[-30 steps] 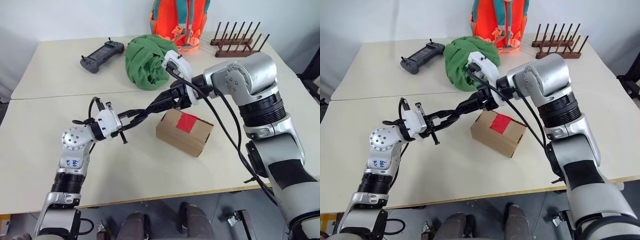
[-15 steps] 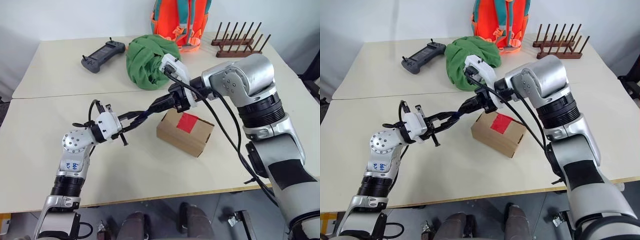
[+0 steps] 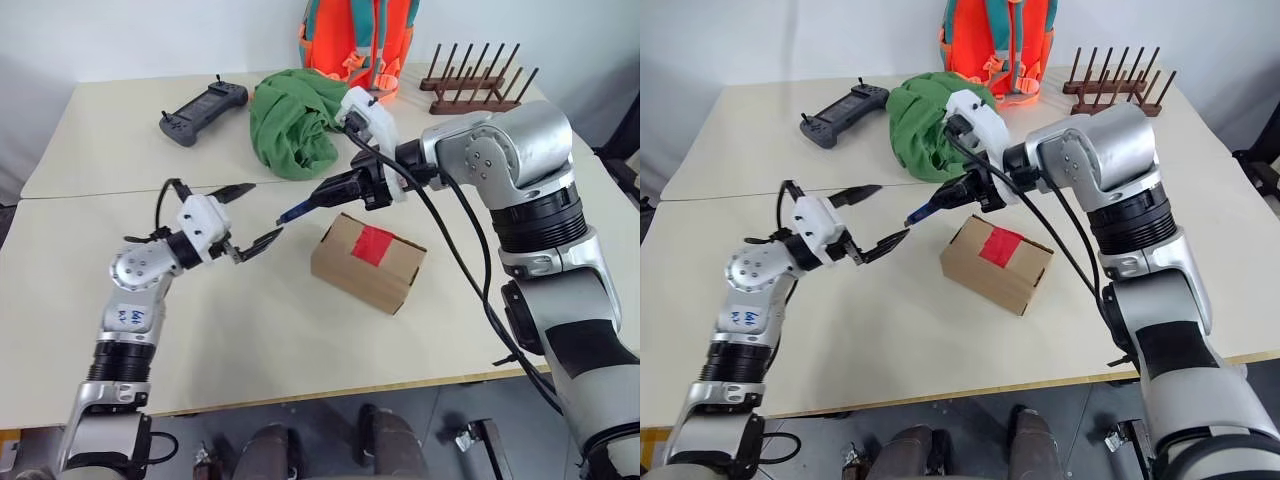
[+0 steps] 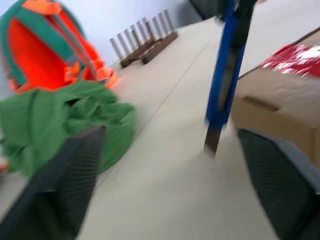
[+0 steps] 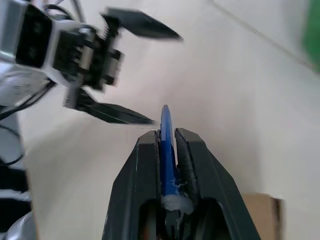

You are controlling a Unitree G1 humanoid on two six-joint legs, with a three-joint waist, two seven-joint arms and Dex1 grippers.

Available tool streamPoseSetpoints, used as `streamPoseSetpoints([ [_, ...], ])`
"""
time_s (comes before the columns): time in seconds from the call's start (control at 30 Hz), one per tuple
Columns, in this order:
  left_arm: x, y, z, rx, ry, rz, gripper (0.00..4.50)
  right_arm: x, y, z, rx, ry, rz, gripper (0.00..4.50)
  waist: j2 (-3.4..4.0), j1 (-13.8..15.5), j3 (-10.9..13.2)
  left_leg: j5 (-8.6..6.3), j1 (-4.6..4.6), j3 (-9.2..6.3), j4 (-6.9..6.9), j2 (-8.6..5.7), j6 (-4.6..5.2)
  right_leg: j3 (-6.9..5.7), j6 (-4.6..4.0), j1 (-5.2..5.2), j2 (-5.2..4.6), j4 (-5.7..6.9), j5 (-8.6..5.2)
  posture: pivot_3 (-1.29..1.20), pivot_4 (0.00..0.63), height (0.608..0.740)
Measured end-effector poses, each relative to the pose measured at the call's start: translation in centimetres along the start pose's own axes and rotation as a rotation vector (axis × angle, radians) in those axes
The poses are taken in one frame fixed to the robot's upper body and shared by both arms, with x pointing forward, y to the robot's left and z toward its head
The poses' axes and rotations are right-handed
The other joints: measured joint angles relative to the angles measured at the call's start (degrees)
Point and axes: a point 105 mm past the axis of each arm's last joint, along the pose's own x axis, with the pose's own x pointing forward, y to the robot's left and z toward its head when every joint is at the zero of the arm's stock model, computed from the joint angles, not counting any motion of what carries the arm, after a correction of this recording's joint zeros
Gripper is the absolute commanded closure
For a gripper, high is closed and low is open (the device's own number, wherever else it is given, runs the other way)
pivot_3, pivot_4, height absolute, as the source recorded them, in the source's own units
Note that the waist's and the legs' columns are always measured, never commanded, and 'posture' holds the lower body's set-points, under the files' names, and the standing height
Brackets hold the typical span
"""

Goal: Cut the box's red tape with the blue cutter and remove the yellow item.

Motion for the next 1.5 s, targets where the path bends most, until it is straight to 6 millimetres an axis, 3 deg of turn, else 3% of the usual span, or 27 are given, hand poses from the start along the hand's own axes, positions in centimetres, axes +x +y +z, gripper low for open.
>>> streamPoseSetpoints([
  [0.13, -3.1, 1.4, -0.7, -0.039, 0.076, 0.03, 0.0, -0.8, -0.8, 0.4, 0.002, -0.035, -0.039, 4.33, 0.0, -0.14, 0.0, 0.0, 0.01, 0.01, -0.01, 0.0, -0.01, 0.01, 0.0, 0.0, 0.0, 0.0, 0.0, 0.0, 0.15, 0.74],
  [0.3, -5.3, -1.5, -1.5, -0.193, 0.17, -0.079, 0.0, -2.0, -1.7, 1.3, -0.012, -0.096, -0.092, 4.33, 0.0, 0.22, 0.0, -0.02, 0.0, -0.03, 0.0, 0.01, -0.03, 0.01, 0.0, 0.0, 0.0, 0.01, 0.0, 0.0, 0.15, 0.74],
  [0.47, -4.5, -3.4, 0.7, -0.311, 0.115, -0.169, 1.51, -3.5, -1.7, 2.2, -0.038, -0.176, -0.125, 4.33, -0.04, 0.55, 0.0, -0.02, -0.01, -0.06, 0.09, 0.02, -0.04, 0.03, 0.0, 0.05, 0.0, 0.02, 0.0, 0.0, 0.15, 0.74],
  [0.63, -3.3, -5.2, 1.7, -0.404, 0.105, -0.26, 3.08, -5.9, -2.3, 1.1, -0.055, -0.222, -0.189, 4.33, -0.04, 0.43, 0.0, -0.02, 0.01, 0.0, 0.05, 0.0, -0.04, 0.04, 0.0, 0.04, 0.0, 0.01, 0.0, 0.0, 0.15, 0.74],
  [0.8, -0.3, -6.7, 4.1, -0.445, 0.01, -0.347, 4.5, -7.4, -2.1, -0.1, -0.091, -0.23, -0.231, 4.33, -0.06, 0.64, -0.01, -0.02, 0.01, 0.01, 0.11, 0.0, -0.04, 0.06, 0.0, 0.06, 0.0, 0.03, 0.0, 0.0, 0.15, 0.74],
  [1.0, 3.9, -8.1, 6.5, -0.393, -0.047, -0.442, 4.5, -9.5, -2.5, -3.2, -0.158, -0.164, -0.339, 4.33, -0.1, 1.47, -0.01, -0.02, 0.02, 0.07, 0.13, -0.03, -0.04, 0.09, 0.0, 0.08, 0.0, -0.01, 0.0, 0.0, 0.15, 0.74],
  [1.13, 5.8, -8.7, 6.8, -0.376, -0.034, -0.46, 4.5, -9.5, -2.4, -3.3, -0.175, -0.16, -0.353, 4.33, -0.1, 1.2, -0.01, 0.0, 0.07, 0.17, 0.13, 0.0, -0.04, 0.12, 0.0, 0.07, 0.02, 0.0, 0.0, 0.0, 0.15, 0.74],
  [1.27, 8.8, -9.1, 5.6, -0.315, 0.052, -0.467, 4.5, -9.6, -2.4, -3.5, -0.187, -0.164, -0.392, 4.33, -0.11, 1.96, 0.0, 0.02, 0.07, 0.22, 0.23, -0.03, -0.01, 0.15, 0.0, 0.1, 0.02, 0.0, 0.0, 0.0, 0.15, 0.74],
  [1.43, 10.5, -10.5, 3.3, -0.193, 0.197, -0.517, 4.5, -9.5, -2.6, -4.0, -0.183, -0.159, -0.424, 4.33, -0.12, 2.14, 0.01, 0.02, 0.04, 0.2, 0.18, -0.04, -0.01, 0.12, 0.0, 0.09, 0.02, -0.04, 0.0, 0.0, 0.15, 0.74],
  [1.5, 10.9, -10.8, 3.2, -0.156, 0.21, -0.525, 4.5, -9.6, -2.7, -3.9, -0.189, -0.163, -0.431, 4.33, -0.12, 2.07, 0.0, 0.02, 0.04, 0.18, 0.15, -0.03, -0.01, 0.1, 0.0, 0.08, 0.02, -0.03, 0.0, 0.0, 0.15, 0.74],
])
